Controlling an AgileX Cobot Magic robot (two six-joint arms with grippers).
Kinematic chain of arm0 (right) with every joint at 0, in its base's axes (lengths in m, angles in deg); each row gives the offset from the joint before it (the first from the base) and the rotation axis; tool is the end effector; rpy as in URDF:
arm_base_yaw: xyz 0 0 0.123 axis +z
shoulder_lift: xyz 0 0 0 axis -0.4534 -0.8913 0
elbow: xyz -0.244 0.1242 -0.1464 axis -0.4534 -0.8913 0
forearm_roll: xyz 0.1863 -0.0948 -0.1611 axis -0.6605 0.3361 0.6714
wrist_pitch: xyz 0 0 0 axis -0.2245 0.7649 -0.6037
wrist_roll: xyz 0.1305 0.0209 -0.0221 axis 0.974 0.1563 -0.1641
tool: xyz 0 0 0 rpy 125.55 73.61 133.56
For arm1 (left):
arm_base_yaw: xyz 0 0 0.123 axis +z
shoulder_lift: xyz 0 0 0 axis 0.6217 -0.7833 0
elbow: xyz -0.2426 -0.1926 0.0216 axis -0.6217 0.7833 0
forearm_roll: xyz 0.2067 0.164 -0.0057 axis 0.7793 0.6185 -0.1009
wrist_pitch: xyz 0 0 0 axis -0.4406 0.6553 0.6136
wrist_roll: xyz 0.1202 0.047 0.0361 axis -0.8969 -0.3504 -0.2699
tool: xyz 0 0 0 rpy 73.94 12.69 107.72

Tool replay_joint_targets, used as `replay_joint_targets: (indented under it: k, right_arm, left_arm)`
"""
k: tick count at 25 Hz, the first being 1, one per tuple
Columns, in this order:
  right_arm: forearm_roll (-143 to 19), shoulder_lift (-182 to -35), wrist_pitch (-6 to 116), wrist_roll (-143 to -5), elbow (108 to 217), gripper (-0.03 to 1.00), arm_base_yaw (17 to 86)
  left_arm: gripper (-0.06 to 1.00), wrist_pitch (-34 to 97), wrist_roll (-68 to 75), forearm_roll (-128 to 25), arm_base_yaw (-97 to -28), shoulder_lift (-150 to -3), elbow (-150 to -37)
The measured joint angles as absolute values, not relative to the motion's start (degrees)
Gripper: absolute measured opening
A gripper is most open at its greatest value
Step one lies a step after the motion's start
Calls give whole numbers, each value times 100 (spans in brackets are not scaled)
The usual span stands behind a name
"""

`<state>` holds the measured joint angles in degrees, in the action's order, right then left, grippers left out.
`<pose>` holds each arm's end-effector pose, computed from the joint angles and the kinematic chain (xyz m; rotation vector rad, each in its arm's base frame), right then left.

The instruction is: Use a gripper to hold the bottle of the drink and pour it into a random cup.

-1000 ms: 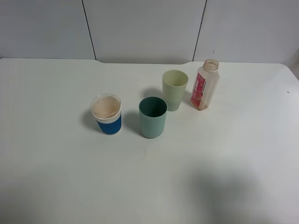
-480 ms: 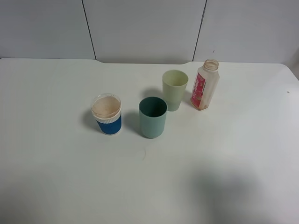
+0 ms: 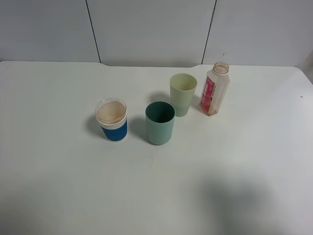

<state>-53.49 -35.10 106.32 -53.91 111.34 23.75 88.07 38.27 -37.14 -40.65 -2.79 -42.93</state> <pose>0.0175 -0.0031 0.2650 0.0097 2.0388 -0.0869 0.0171 0.0012 0.2658 0.0199 2.0313 -0.0162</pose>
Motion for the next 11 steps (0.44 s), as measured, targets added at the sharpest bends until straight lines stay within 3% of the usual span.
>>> replay_joint_targets:
  k: [11]
  right_arm:
    - [-5349, -3510, 10632, -5391, 11134, 78, 2375]
  left_arm:
    - [93, 8807, 3827, -3714, -4065, -279, -4293]
